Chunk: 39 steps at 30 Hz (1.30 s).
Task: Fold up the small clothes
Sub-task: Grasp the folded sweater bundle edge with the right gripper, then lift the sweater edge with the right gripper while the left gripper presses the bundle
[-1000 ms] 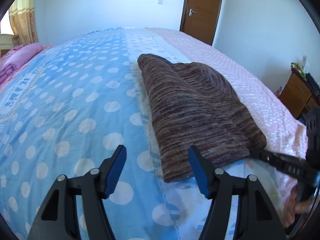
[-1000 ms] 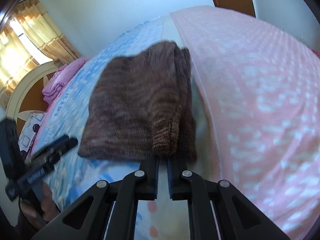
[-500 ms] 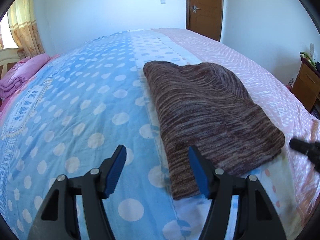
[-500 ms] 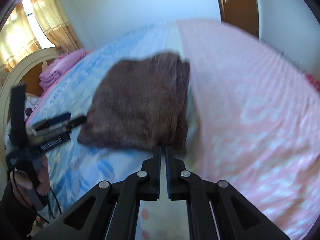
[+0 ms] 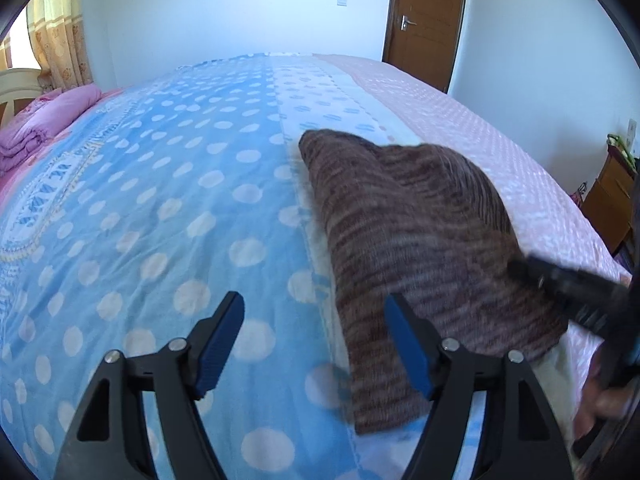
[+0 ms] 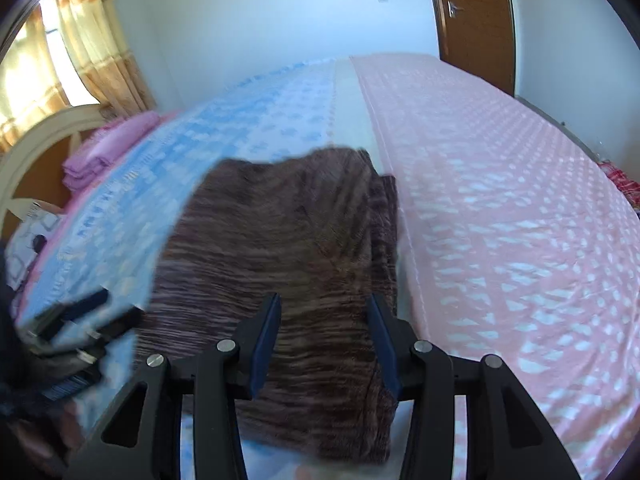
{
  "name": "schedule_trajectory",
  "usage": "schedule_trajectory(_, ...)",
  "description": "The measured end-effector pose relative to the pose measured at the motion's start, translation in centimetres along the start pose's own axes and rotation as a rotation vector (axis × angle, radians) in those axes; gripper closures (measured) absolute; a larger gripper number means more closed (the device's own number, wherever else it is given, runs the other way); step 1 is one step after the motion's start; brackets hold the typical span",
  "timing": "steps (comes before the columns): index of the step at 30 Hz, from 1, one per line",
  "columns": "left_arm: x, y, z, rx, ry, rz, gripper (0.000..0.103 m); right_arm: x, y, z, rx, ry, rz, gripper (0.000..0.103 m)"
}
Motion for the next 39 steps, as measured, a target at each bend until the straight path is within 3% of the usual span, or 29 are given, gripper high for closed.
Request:
schedule_trajectory(1, -0.1, 0.0, -0.4, 0.0, -0.005, -0.002, 0.028, -0.5, -0.1, 0.3, 0.005, 0.02, 0.02, 0.09)
schedule_trajectory(3, -0.4, -0.2, -1.6, 0.0, -0.019, -0.003, 0.028, -0.8, -0.5, 1.1, -0.005, 0.039, 0.021, 0.094)
schedule_trajectory(6, -1.1, -0.3, -2.9, 0.021, -0.029, 0.02, 0.022, -0.1, -1.0, 2.1, -0.025, 0.055, -0.016, 0.095)
schedule_trajectory(10, -3.4, -0.2, -3.9, 0.052, -0.003, 0.013, 0.022, 1.1, -1.7, 1.3, -0.037, 0.035, -0.064, 0.095)
schedule_trajectory(11, -3.7, 0.0, -3.9, 0.065, 0.002, 0.017, 0.022, 1.4, -1.9, 0.7, -0.042, 0.013, -0.067, 0.091)
schedule_trajectory(13, -4.1, 0.2, -3.9, 0.098, 0.007, 0.035, 0.022, 1.7, -2.4, -1.1, -0.046, -0.023, -0.037, 0.07)
schedule_trajectory(14, -4.3, 0.2, -4.0, 0.114, 0.009, 0.038, 0.022, 1.8, -2.7, -2.3, -0.052, -0.053, -0.029, 0.052)
schedule_trajectory(15, -4.4, 0.0, -4.2, 0.119, 0.01, 0.038, 0.022, 1.7, -2.8, -3.3, -0.056, -0.076, -0.038, 0.047)
schedule_trajectory(19, -5.5, -1.0, -4.8, 0.114, 0.019, 0.002, 0.022, -1.2, -3.1, -7.0, -0.072, -0.08, -0.063, 0.047)
schedule_trajectory(20, -6.0, -1.2, -4.9, 0.118, 0.024, 0.001, 0.022, -2.5, -2.9, -7.7, -0.058, -0.061, -0.051, 0.05)
schedule_trajectory(21, -6.2, -1.2, -4.9, 0.122, 0.027, 0.003, 0.022, -3.6, -2.8, -8.2, -0.044, -0.042, -0.02, 0.067)
schedule_trajectory(23, -6.9, -1.3, -4.8, 0.132, 0.037, 0.002, 0.021, -6.0, -2.7, -8.8, -0.022, 0.014, 0.024, 0.082)
schedule_trajectory(26, -7.6, -1.4, -4.1, 0.135, 0.043, -0.004, 0.019, -8.4, -3.2, -8.6, -0.026, 0.076, 0.024, 0.083)
schedule_trajectory(29, -7.7, -1.3, -3.8, 0.135, 0.028, -0.007, 0.012, -8.8, -3.8, -8.1, -0.021, 0.056, 0.04, 0.084)
schedule_trajectory(33, -8.4, -1.9, -4.0, 0.116, 0.049, -0.024, 0.008, -9.3, -6.4, -7.7, -0.175, 0.054, 0.069, 0.087)
schedule_trajectory(37, -8.7, -2.6, -4.1, 0.059, 0.051, -0.058, 0.005, -9.5, -5.8, -7.9, -0.137, 0.052, 0.104, 0.087)
schedule_trajectory(39, -8.8, -2.2, -4.0, 0.072, 0.057, -0.033, 0.004, -8.8, -6.5, -7.7, -0.183, 0.038, 0.067, 0.084)
Point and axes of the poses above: each gripper's, at about its wrist camera, not at the fingertips, and x roughly against the way its jaws point, y to its left, z to its underside, the point moved 2 cm from there along -x, roughly the way its jaws point, and after that the axes turned 5 degrees about x, right-handed, at the moved point
